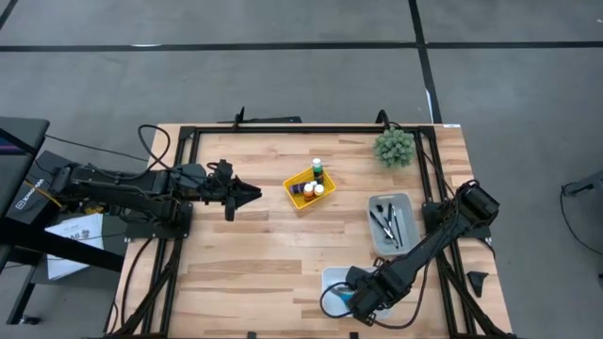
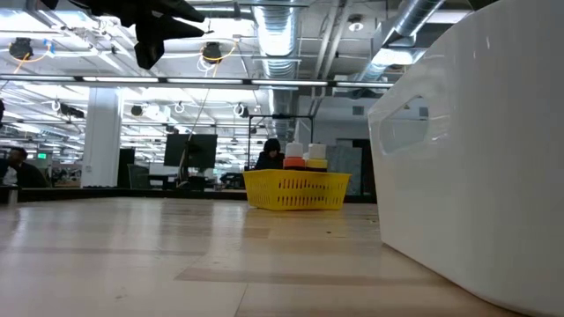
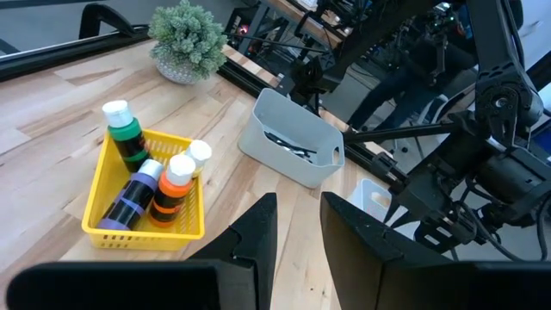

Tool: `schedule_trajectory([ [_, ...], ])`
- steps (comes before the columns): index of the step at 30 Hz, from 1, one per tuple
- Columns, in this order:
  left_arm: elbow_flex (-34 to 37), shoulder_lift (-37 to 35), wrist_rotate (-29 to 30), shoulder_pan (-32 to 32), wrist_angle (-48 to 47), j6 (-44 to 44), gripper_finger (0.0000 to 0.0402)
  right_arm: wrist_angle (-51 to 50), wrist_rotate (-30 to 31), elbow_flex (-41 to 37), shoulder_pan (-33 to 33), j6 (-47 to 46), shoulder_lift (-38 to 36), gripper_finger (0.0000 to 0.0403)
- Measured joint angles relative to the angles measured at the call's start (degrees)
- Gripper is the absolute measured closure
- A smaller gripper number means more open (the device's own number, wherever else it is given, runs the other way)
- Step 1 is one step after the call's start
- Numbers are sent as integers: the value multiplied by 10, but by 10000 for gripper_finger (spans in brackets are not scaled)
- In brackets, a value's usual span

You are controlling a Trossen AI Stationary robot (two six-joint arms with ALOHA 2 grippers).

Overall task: Pick & Place Paint Supplies
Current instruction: Put the pink scissors into the white bin, then return to Home Position

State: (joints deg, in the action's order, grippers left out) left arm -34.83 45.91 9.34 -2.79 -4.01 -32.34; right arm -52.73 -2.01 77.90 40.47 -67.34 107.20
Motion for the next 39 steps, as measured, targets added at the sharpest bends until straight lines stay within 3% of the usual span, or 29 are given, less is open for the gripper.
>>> schedule_trajectory([
  [13,0,0,-1,0,0,0,316,-4,21,0,8,-1,-6,349],
  [18,0,0,-1,0,2,0,316,-24,111,0,27,-11,-55,349],
  [32,0,0,1,0,2,5,316,-177,411,0,30,-188,-263,349],
  [39,0,0,1,0,2,5,316,-193,460,0,23,-203,-299,349],
])
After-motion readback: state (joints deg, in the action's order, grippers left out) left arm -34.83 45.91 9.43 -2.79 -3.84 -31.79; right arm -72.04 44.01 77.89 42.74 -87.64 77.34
